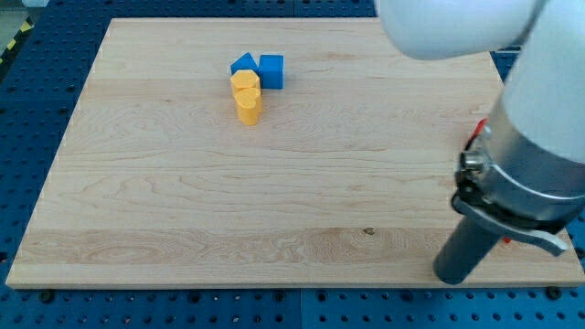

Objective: Push the red star bit a up

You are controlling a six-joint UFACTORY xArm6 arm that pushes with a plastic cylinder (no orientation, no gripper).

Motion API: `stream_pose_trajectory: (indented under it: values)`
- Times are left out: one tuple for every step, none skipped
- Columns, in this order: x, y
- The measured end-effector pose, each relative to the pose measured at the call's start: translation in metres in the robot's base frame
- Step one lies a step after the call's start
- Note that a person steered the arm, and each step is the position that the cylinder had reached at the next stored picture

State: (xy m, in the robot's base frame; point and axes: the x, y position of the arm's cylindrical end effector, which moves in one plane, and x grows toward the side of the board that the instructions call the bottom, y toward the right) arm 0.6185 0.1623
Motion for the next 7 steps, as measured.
stream_pose_trajectory:
  values:
    - [-0.001,0.028]
    - [0.0,0.068]
    - [-0.001,0.093]
    - [-0.006,0.118]
    - [-0.022,0.12]
    - [-0.042,0.11]
    - [-0.058,0.096]
